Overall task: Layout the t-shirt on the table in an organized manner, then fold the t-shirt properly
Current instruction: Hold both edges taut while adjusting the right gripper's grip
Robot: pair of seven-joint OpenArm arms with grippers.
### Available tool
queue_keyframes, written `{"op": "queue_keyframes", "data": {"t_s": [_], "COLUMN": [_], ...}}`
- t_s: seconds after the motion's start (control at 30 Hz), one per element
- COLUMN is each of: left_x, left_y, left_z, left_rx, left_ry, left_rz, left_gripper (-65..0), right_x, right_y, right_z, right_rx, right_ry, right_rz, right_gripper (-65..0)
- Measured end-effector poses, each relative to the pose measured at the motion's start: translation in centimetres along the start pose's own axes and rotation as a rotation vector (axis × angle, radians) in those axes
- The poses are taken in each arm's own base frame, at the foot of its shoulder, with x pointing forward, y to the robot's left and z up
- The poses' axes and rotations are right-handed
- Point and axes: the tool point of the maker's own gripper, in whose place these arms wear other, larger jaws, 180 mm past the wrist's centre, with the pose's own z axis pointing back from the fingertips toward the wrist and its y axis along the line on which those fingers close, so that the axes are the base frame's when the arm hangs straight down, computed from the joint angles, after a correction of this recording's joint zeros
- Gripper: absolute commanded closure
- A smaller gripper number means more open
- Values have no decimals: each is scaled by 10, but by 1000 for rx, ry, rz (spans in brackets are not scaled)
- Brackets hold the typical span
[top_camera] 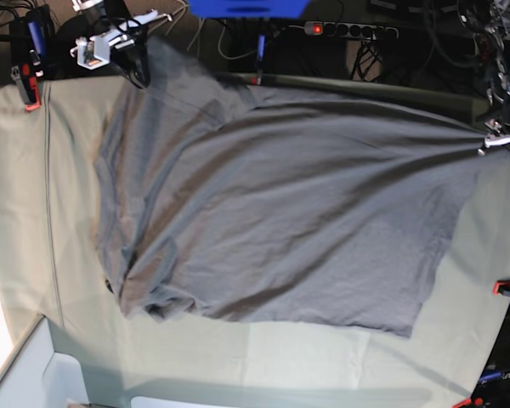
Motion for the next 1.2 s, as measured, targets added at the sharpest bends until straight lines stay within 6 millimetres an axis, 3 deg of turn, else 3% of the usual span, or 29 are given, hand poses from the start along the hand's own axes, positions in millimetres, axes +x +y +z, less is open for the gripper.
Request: {"op": "queue_keyframes", "data": {"t_s": [0.13,0.23,0.63,0.73,0.97,1.2], "left_x": [0,0,0,0,0,3], "left_y": [0,0,0,0,0,-3], "left_z": [0,0,0,0,0,-1], "left_rx": [0,0,0,0,0,-4], "left_ry": [0,0,0,0,1,-6], "left_rz": [0,0,0,0,0,6], "left_gripper": [0,0,0,0,0,0], "right_x": [-5,-4,-13,-14,-12,-11], "right_y": [-1,-1,-4,-4,-4,-4], "right_z": [0,-1,-14,-14,-15,-15], "right_rx": [-3,-3,-3,-3,-3,-3], "right_ry": [13,10,46,50,46,43], "right_rz": [-7,-7,-17,-17,-16,-14], "right_gripper": [-281,-363,-370,-310,-15,0]}}
